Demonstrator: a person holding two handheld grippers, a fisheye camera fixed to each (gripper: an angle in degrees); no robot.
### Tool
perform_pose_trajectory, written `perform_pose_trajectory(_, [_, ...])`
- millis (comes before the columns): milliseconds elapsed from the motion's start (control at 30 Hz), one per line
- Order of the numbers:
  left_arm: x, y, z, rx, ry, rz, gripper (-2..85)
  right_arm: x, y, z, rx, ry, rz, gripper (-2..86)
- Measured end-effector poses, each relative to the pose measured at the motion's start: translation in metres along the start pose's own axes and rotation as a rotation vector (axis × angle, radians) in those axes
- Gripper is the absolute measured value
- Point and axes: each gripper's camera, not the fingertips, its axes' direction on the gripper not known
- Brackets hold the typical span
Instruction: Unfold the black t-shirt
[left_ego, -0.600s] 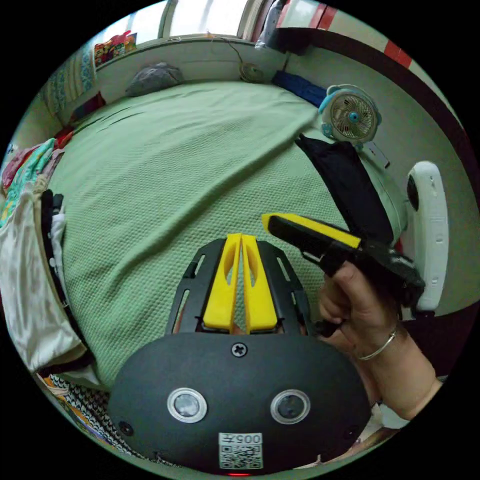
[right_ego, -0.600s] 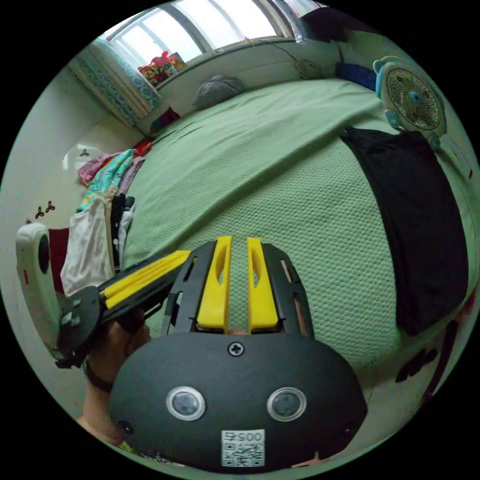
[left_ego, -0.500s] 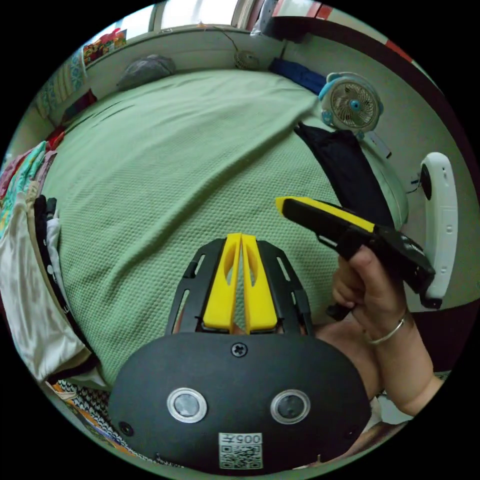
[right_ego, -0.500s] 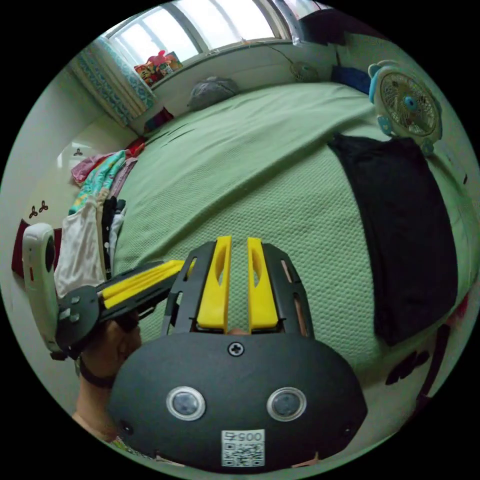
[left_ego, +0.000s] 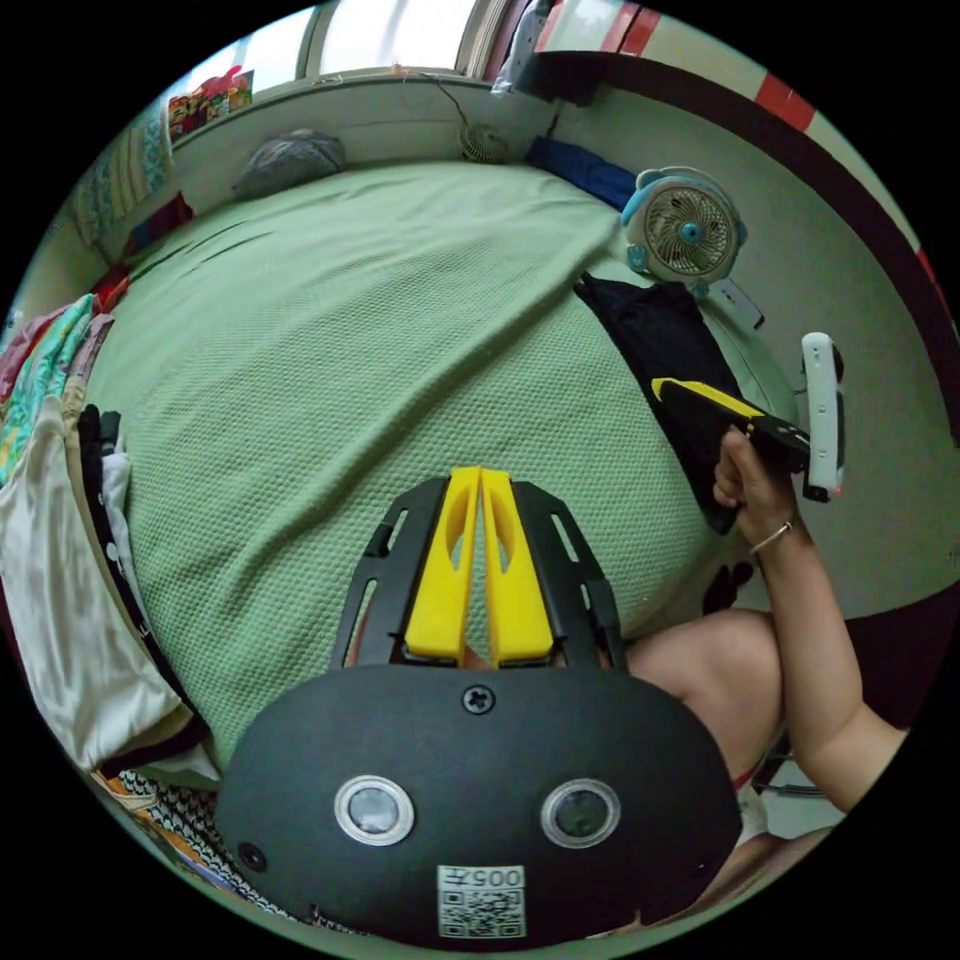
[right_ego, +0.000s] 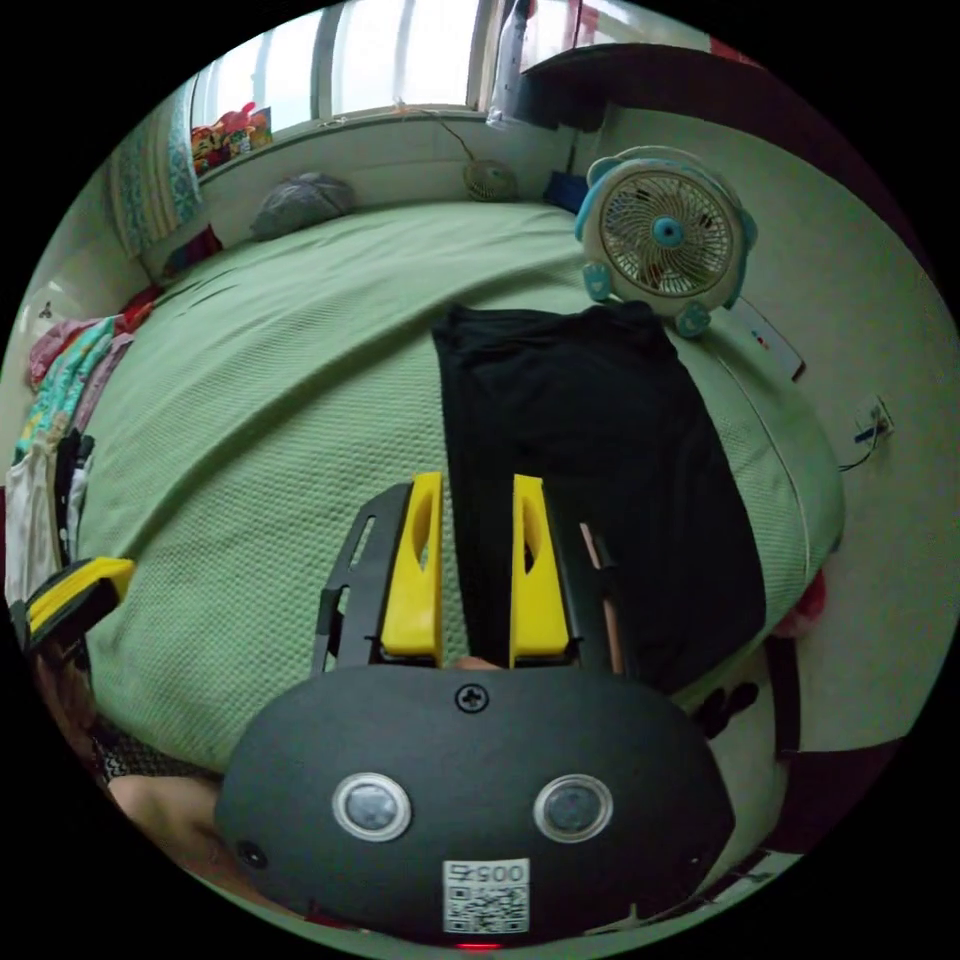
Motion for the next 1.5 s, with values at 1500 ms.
perform_pose_trajectory(1500, [-0.072, -0.035, 0.114, 0.005, -0.003, -0.132, -0.7, -0.024, -0.012, -0.132, 0.11, -0.491, 0.134, 0.3])
